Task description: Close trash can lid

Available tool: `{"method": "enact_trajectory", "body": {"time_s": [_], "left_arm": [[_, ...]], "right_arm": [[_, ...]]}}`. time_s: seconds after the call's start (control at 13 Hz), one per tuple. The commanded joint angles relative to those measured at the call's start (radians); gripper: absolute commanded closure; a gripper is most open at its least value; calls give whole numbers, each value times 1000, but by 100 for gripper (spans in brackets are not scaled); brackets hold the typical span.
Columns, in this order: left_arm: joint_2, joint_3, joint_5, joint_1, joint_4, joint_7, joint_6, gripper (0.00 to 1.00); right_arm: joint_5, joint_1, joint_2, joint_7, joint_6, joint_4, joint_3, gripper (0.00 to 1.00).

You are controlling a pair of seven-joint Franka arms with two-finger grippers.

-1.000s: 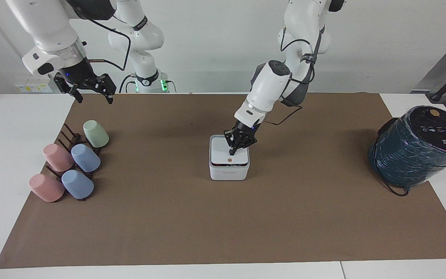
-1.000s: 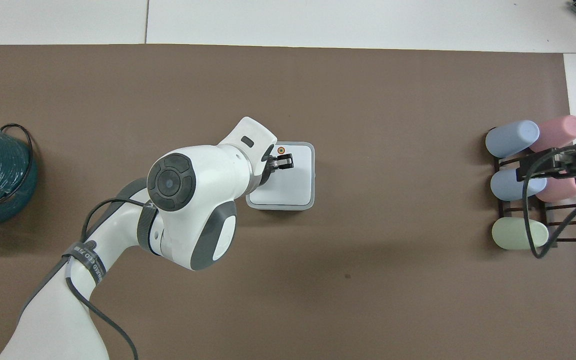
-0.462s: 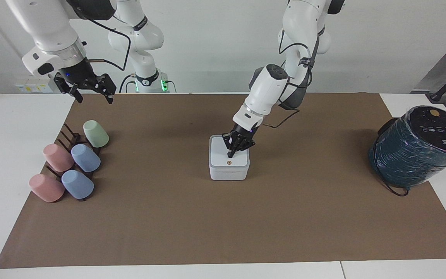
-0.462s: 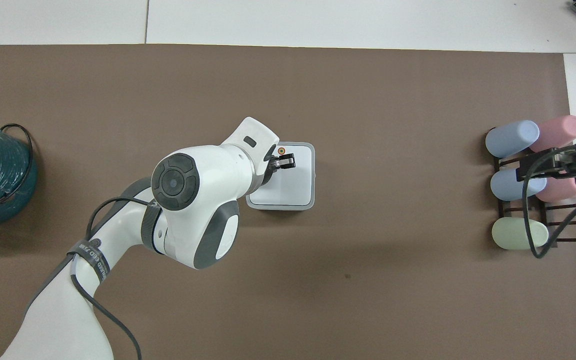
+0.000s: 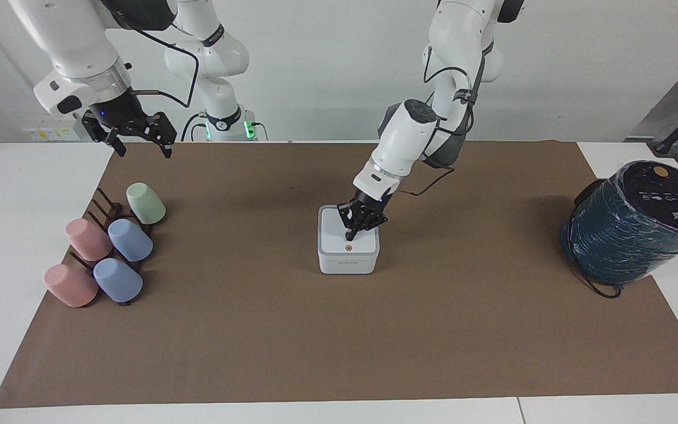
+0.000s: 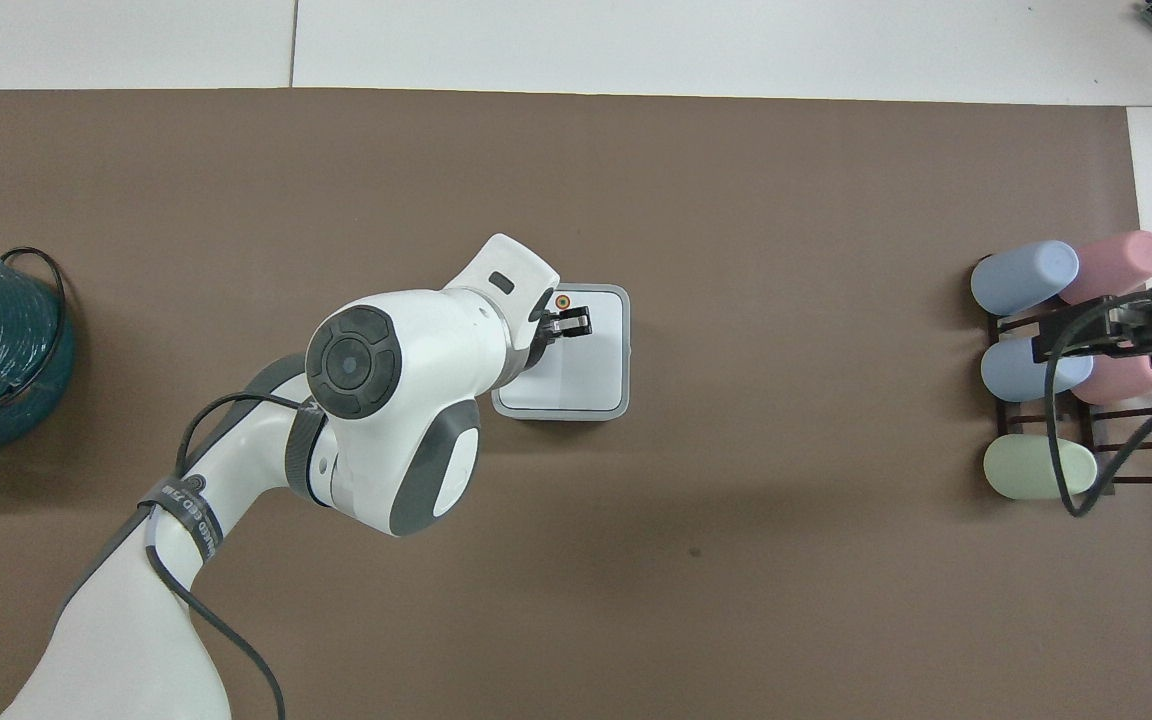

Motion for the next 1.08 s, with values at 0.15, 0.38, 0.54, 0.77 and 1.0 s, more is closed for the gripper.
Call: {"method": "enact_trajectory", "body": {"time_s": [0.15,0.38,0.54,0.77,1.0], "left_arm": [[69,24,3,40,264,8,-318,100],[53,24,50,119,380,8,-527,100],[39,25,118,147,437,9,-683,100],[-9,26,205,208,479,26,-833,100],[-76,24,207,322,476,177,-928,100]], "right_arm": [[18,-7,-24,-26,-1,-26,1,0],[18,-7,-24,-26,-1,-26,1,0],[18,-7,-24,-26,-1,-26,1,0],[18,-7,-24,-26,-1,-26,1,0],[18,-7,-24,-26,-1,-26,1,0]]}}
